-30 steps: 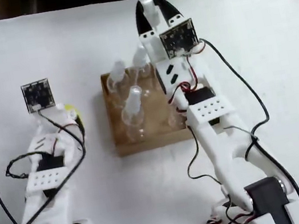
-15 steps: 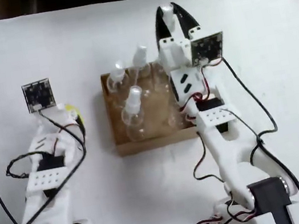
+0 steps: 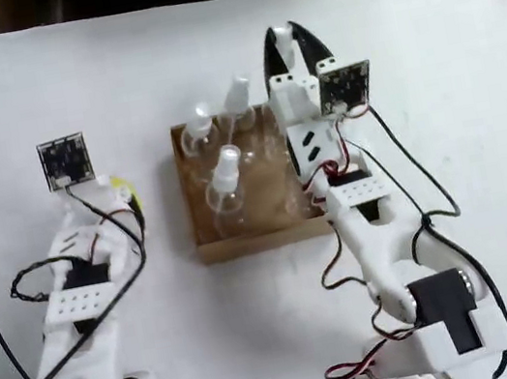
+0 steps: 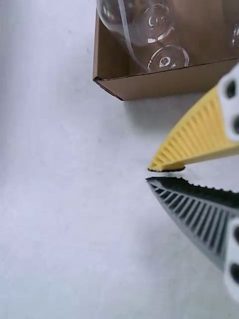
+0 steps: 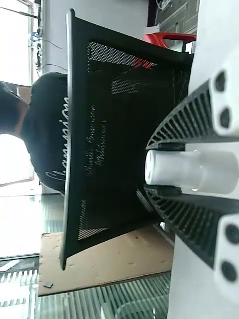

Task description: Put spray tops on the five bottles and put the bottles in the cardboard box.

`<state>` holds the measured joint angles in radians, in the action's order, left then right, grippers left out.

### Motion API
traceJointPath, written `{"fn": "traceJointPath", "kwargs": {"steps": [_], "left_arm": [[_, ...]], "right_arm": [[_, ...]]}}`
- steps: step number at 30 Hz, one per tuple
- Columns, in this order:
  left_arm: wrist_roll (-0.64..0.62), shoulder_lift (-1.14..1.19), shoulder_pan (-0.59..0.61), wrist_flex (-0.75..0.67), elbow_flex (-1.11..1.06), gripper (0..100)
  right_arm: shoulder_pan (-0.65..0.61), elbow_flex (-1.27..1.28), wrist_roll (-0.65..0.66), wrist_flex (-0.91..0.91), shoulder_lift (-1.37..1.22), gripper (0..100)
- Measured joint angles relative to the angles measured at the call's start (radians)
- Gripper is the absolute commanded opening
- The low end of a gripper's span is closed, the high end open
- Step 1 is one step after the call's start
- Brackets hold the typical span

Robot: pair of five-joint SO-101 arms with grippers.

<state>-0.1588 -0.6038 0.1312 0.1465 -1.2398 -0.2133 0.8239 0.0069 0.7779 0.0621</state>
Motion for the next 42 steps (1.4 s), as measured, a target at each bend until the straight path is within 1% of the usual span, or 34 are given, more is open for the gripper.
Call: {"fn": "traceJointPath", "kwargs": {"steps": [3,5,21,27,31,37,39,42], "left_arm": [[0.0,0.0,0.0,0.0,0.0,2],[0.0,0.0,0.0,0.0,0.0,2],[0.0,0.0,0.0,0.0,0.0,2],[0.002,0.0,0.0,0.0,0.0,2],[0.052,0.0,-0.029,0.0,0.0,2],[0.068,0.0,-0.035,0.0,0.0,2],[0.068,0.0,-0.035,0.0,0.0,2],[0.068,0.0,-0.035,0.0,0.0,2]], "right_arm": [[0.0,0.032,0.0,0.066,0.0,1.6],[0.0,0.051,0.0,0.077,0.0,1.6],[0.0,0.158,0.0,0.081,0.0,2.1],[0.02,0.192,-0.002,0.087,0.0,2.2],[0.018,0.196,-0.002,0.087,0.0,2.2],[0.018,0.196,-0.002,0.087,0.0,2.2],[0.018,0.196,-0.002,0.087,0.0,4.1],[0.018,0.196,-0.002,0.087,0.0,13.0]]}}
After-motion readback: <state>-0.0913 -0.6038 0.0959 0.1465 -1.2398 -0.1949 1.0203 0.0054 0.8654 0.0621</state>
